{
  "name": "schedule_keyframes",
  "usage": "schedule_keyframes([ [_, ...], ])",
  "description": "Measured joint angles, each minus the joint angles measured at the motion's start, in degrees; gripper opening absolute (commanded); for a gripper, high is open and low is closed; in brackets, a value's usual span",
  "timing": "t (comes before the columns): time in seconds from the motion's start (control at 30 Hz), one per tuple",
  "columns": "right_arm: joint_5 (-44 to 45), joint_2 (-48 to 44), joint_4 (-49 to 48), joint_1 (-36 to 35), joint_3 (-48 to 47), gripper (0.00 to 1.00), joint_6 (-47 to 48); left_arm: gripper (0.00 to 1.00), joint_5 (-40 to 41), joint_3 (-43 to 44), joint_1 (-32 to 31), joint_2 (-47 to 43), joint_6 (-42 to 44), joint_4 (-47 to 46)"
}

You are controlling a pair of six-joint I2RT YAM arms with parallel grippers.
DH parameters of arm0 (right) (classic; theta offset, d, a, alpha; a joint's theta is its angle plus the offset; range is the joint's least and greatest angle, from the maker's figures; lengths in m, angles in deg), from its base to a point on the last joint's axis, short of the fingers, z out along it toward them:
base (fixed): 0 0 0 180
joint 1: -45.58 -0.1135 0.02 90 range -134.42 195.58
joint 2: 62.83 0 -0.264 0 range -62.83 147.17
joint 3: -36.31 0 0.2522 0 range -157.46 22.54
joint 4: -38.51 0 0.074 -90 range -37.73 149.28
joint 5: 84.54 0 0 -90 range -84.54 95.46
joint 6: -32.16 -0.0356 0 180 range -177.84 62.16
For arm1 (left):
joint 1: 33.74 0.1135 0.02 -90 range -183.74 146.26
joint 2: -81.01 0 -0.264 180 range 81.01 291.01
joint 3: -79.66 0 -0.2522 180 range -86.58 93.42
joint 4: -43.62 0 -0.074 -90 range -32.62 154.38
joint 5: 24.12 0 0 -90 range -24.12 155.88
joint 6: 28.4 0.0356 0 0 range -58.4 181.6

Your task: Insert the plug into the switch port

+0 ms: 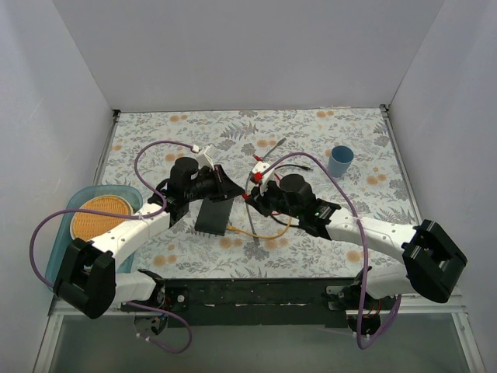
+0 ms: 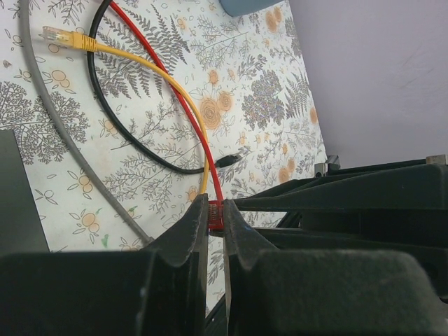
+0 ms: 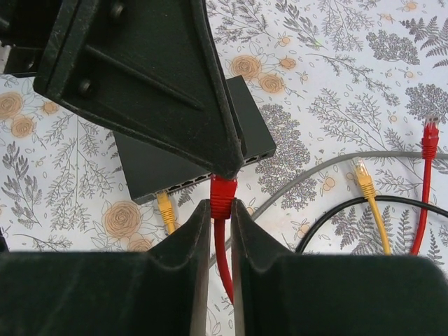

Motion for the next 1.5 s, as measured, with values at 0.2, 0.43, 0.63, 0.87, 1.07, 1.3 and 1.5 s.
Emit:
schedule_keyframes([
  [0.2,-0.02,0.17,0.0,0.0,-0.11,0.08,-0.04,0.0,-0.04,0.0,-0.02,-0.02,0.0,-0.02],
  [0.43,-0.02,0.66,-0.04,0.0,-0.26,0.01,-0.24,0.0,0.46,-0.09,0.0,-0.09,0.11,0.15],
  [0.63,0.0,0.7,-0.31,0.0,-0.33,0.01,-0.17,0.3,0.98,-0.15,0.0,-0.9,0.72,0.9],
  [0.87,0.04,0.7,0.26,0.0,-0.33,0.01,0.37,0.93,1.68,-0.2,-0.24,-2.56,1.51,1.33],
  [1.07,0.2,0.17,1.18,0.0,-0.04,0.01,1.16,0.98,10.54,0.11,-0.28,-3.89,3.08,7.58],
  [1.3,0.13,-0.22,1.88,0.0,1.11,0.01,2.23,0.98,23.56,0.28,-0.28,-5.57,5.46,14.78],
  [1.5,-0.96,0.96,2.16,0.0,1.22,0.01,3.28,0.98,31.3,0.28,-0.28,-5.35,6.49,18.05],
])
